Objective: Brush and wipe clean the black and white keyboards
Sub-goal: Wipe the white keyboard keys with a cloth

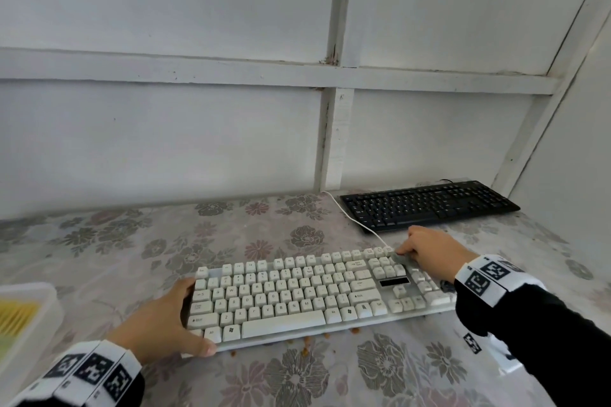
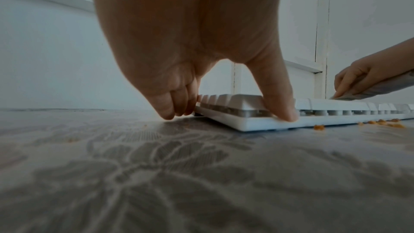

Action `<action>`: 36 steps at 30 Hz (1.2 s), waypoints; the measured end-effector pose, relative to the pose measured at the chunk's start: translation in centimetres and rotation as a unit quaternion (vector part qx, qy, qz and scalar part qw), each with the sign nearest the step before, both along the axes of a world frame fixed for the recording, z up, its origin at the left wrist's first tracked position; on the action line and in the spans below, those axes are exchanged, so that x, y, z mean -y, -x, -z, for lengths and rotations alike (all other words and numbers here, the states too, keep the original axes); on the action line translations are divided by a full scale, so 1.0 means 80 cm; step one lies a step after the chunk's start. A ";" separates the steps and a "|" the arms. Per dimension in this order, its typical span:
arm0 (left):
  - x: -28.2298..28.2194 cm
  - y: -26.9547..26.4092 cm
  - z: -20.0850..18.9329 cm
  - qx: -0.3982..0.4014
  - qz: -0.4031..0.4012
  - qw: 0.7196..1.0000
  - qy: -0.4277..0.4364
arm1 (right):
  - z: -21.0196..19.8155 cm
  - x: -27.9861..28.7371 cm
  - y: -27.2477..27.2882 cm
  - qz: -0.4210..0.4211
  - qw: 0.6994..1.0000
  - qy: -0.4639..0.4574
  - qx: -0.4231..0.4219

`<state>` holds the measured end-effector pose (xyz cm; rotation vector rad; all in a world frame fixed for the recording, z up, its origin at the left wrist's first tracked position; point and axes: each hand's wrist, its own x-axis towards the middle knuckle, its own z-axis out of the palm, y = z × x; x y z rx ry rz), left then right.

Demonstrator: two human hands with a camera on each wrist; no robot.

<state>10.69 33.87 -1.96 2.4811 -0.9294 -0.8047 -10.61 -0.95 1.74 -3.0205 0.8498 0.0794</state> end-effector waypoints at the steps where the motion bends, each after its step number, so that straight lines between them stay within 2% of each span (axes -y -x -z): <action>1: 0.000 0.000 0.000 -0.001 0.000 1.000 -0.001 | -0.002 -0.004 -0.004 -0.009 1.000 0.006 0.009; 4: 0.000 -0.002 0.001 -0.004 -0.006 1.000 0.001 | 0.003 -0.020 -0.022 -0.060 0.997 -0.018 0.037; 6: 0.000 -0.004 0.003 -0.008 -0.013 1.000 0.003 | 0.015 -0.028 -0.025 -0.074 0.997 -0.028 0.026; 10: -0.001 -0.006 0.007 -0.011 -0.015 1.000 0.000 | 0.021 -0.016 -0.009 -0.036 0.999 -0.025 0.027; 16: -0.001 -0.006 0.008 -0.016 -0.018 1.000 0.008 | 0.000 0.018 0.021 0.039 0.999 0.002 0.017; 19: -0.003 -0.007 0.009 -0.020 -0.017 0.999 0.020 | -0.003 0.023 0.022 0.031 0.998 -0.014 0.045; 22: -0.003 -0.008 0.010 -0.019 -0.015 0.999 0.021 | 0.010 0.012 0.019 0.003 1.000 -0.012 0.027; 28: -0.004 -0.012 0.011 -0.022 -0.012 1.000 0.019 | 0.015 0.018 0.027 0.004 0.999 0.033 -0.005; 32: -0.004 -0.012 0.012 -0.023 -0.010 0.999 0.025 | 0.020 0.039 0.039 0.051 0.998 0.029 0.018; 36: -0.003 -0.012 0.013 -0.015 -0.007 1.000 0.023 | 0.014 0.064 0.056 0.095 0.995 0.024 0.000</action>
